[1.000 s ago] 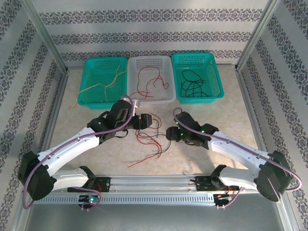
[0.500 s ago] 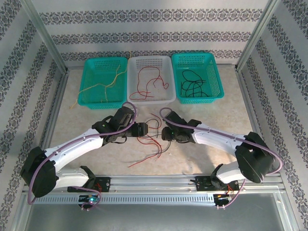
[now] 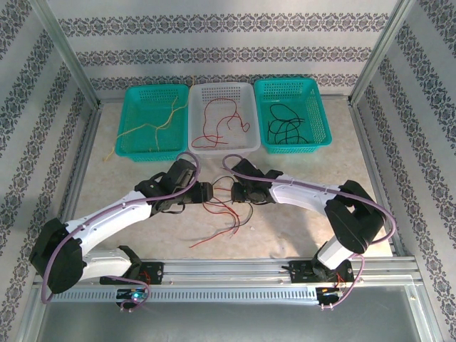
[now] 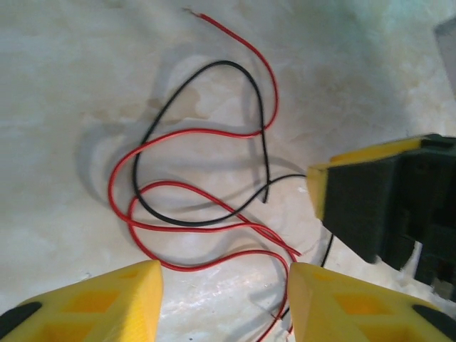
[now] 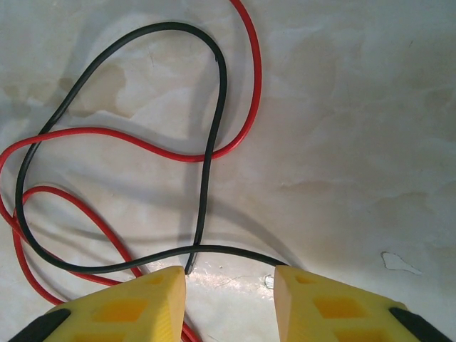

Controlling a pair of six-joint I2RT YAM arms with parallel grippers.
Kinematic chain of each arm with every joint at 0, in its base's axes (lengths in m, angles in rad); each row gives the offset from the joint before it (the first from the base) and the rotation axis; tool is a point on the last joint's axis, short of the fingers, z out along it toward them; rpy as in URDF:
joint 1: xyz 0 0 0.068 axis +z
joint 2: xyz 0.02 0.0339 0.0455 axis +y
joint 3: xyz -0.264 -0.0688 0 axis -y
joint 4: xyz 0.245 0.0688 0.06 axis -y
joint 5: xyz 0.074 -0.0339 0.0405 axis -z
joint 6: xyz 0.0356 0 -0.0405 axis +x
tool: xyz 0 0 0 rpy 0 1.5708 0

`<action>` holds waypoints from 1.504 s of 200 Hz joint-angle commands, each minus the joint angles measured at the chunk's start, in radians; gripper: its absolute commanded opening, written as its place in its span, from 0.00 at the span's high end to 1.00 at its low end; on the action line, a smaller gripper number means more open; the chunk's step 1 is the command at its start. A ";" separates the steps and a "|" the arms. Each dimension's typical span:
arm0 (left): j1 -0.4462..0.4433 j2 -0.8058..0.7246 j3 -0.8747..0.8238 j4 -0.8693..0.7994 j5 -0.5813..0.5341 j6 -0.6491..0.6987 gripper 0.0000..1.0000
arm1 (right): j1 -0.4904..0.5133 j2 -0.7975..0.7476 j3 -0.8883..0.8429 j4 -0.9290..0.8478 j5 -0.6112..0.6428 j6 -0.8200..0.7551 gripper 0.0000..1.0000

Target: Untangle the cables

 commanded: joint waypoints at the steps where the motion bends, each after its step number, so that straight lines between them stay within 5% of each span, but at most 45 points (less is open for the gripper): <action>1: 0.028 -0.027 -0.032 -0.030 -0.026 -0.041 0.54 | -0.005 -0.008 0.006 -0.028 0.036 -0.016 0.61; 43: 0.035 0.002 -0.058 0.031 0.032 -0.062 0.54 | -0.030 -0.064 -0.058 -0.070 0.049 -0.004 0.52; 139: 0.035 0.081 -0.076 0.101 0.144 -0.104 0.53 | -0.013 -0.194 -0.152 -0.128 0.025 0.048 0.51; 213: 0.035 0.071 -0.046 0.043 0.092 -0.058 0.52 | -0.004 -0.123 -0.139 -0.102 -0.050 0.034 0.53; 301: 0.041 0.054 -0.056 0.019 -0.007 -0.088 0.52 | 0.019 -0.049 -0.045 -0.147 0.031 -0.016 0.57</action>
